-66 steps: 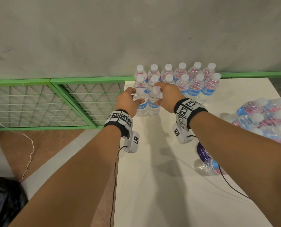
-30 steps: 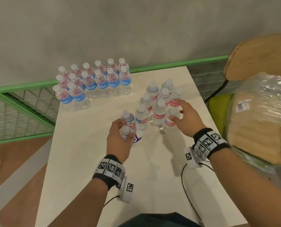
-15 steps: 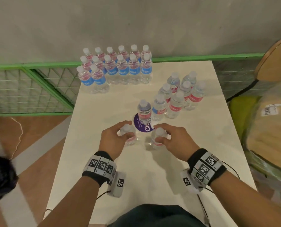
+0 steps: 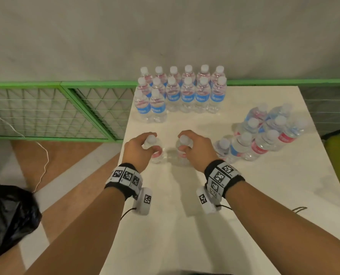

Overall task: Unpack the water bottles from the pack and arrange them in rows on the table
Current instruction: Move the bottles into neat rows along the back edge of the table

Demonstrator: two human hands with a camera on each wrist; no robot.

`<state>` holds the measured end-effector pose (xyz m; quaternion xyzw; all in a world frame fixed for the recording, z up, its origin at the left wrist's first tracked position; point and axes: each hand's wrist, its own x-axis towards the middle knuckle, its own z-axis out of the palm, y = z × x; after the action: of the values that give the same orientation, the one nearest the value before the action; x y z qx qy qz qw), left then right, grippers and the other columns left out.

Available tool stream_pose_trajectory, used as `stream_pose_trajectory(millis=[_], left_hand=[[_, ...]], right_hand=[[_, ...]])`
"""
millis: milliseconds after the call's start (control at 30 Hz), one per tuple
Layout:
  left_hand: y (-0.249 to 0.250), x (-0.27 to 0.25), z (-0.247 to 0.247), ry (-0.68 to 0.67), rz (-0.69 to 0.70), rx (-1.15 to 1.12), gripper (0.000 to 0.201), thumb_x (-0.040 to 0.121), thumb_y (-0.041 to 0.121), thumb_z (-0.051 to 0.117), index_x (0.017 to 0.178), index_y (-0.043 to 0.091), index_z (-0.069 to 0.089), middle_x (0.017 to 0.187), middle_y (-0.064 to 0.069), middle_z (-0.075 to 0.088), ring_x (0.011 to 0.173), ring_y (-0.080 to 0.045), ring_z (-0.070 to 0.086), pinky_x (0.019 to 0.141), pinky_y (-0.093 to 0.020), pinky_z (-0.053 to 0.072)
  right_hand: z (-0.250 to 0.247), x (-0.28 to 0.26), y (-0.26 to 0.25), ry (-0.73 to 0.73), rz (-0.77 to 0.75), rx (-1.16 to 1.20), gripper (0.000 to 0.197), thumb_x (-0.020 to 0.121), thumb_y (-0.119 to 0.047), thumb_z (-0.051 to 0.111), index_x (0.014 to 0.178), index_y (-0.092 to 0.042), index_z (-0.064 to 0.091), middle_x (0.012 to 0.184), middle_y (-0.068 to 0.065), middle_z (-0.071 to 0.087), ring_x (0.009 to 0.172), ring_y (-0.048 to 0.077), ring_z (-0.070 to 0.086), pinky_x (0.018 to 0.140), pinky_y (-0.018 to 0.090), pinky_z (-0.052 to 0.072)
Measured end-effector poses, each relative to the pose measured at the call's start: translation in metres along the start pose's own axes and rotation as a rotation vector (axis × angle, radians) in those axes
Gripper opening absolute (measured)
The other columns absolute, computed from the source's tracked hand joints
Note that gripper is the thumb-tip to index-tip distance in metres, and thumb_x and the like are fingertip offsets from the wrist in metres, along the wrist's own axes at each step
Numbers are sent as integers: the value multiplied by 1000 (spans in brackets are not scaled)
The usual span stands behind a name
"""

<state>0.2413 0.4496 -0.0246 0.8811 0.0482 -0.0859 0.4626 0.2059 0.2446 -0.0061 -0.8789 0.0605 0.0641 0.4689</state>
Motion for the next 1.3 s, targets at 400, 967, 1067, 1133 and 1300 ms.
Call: stream_pose_trajectory(millis=[400, 967, 1067, 1133, 1300], left_hand=[[48, 108, 28, -161, 176, 78, 44, 80, 20, 76, 122, 26, 64, 114, 2, 68, 98, -14, 63, 77, -18, 46], [93, 144, 55, -164, 281, 421, 48, 91, 26, 64, 129, 6, 42, 121, -16, 57, 109, -32, 56, 84, -37, 45], [99, 146, 44, -197, 394, 619, 50, 92, 37, 60, 131, 9, 46, 124, -13, 59, 108, -31, 59, 84, -40, 50], [106, 147, 35, -150, 518, 784, 51, 93, 44, 55, 132, 12, 48, 129, -9, 56, 107, -30, 61, 82, -41, 52], [119, 154, 21, -96, 413, 840, 52, 90, 59, 52, 101, 8, 56, 94, -10, 57, 80, -26, 56, 63, -35, 44]], right_hand=[[-8, 109, -24, 153, 133, 77, 34, 90, 6, 51, 115, -14, 62, 101, 7, 64, 70, 4, 60, 44, 1, 42], [-38, 161, -24, 119, 114, -319, 40, 82, -18, 73, 121, -18, 61, 114, 7, 65, 104, 27, 61, 87, 32, 50], [-38, 161, -23, 126, 84, -349, 36, 83, -17, 71, 118, -18, 63, 113, 5, 66, 102, 26, 62, 84, 31, 49], [-37, 161, -23, 128, 80, -351, 34, 83, -17, 71, 116, -19, 63, 110, 5, 66, 100, 26, 62, 81, 32, 50], [-39, 163, -22, 115, 114, -328, 40, 82, -18, 73, 120, -22, 61, 114, 5, 65, 97, 23, 61, 79, 31, 51]])
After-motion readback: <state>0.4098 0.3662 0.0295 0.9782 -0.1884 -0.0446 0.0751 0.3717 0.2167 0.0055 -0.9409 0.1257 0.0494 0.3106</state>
